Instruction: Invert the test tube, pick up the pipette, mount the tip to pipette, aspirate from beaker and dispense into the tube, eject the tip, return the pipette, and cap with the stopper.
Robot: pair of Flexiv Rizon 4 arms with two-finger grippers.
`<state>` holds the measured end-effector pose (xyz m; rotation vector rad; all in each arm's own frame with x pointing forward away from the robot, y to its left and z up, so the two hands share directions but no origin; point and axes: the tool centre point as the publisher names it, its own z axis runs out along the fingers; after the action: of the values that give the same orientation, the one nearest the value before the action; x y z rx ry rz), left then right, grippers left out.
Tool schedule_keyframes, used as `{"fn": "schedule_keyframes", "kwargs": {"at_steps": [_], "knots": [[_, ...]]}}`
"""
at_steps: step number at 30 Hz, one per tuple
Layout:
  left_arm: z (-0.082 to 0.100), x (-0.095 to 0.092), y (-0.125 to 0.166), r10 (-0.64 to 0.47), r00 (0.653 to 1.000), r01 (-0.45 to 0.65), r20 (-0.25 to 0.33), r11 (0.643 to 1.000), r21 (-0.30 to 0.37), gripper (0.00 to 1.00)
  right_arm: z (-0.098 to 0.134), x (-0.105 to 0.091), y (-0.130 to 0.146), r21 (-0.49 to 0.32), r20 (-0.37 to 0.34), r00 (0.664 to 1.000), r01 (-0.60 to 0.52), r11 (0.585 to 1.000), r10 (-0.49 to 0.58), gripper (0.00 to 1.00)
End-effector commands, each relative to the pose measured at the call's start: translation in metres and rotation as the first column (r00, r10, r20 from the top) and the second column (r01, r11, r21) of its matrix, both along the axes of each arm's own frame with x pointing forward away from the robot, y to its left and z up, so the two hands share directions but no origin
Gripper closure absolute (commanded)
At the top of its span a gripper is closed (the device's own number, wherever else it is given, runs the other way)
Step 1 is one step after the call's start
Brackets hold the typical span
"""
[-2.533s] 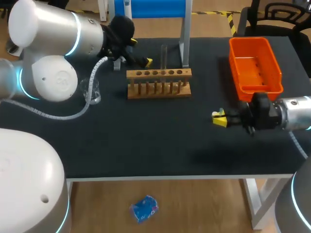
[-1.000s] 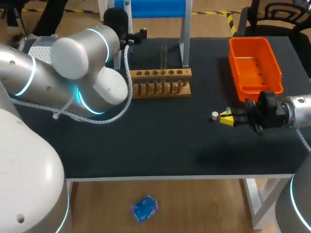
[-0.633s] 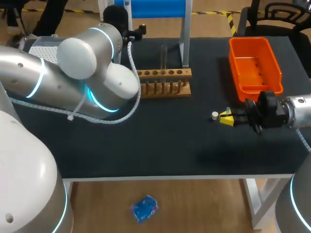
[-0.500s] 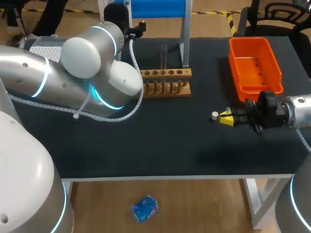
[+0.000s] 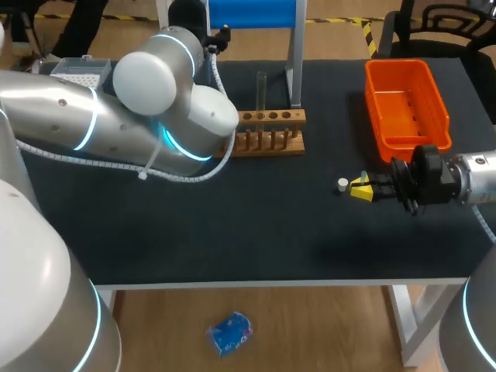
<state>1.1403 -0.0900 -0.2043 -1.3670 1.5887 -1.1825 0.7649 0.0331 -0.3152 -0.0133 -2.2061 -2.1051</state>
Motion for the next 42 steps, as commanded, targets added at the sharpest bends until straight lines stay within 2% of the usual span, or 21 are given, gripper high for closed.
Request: {"fn": "schedule_keyframes", "kwargs": {"at_steps": [1, 5, 30, 33, 38, 42], "knots": [[-0.005, 0.011, -0.003, 0.012, 1.000, -0.012, -0.002, 1.000, -0.002, 0.18, 0.001, -0.001, 0.000, -0.002, 0.001, 1.000, 0.001, 1.000, -0.001, 1.00], [-0.007, 0.019, -0.001, 0.026, 1.000, -0.026, -0.002, 1.000, -0.004, 0.24, 0.001, -0.001, 0.000, -0.002, 0.001, 1.000, 0.001, 1.000, -0.001, 1.00], [-0.010, 0.052, 0.004, 0.047, 0.999, -0.047, 0.010, 0.999, 0.008, 0.30, 0.001, -0.001, 0.000, -0.002, 0.001, 1.000, 0.001, 1.000, -0.001, 1.00], [-0.010, 0.054, 0.003, 0.050, 0.999, -0.050, 0.010, 0.999, 0.009, 0.35, 0.001, -0.001, 0.000, -0.002, 0.001, 1.000, 0.001, 1.000, -0.001, 1.00], [-0.011, 0.056, 0.003, 0.057, 0.998, -0.057, 0.014, 0.998, 0.014, 0.36, 0.001, -0.001, 0.000, -0.002, 0.001, 1.000, 0.001, 1.000, -0.001, 1.00], [-0.011, 0.057, 0.003, 0.060, 0.998, -0.060, 0.014, 0.998, 0.016, 0.44, 0.001, -0.001, 0.000, -0.002, 0.001, 1.000, 0.001, 1.000, -0.001, 1.00]]}}
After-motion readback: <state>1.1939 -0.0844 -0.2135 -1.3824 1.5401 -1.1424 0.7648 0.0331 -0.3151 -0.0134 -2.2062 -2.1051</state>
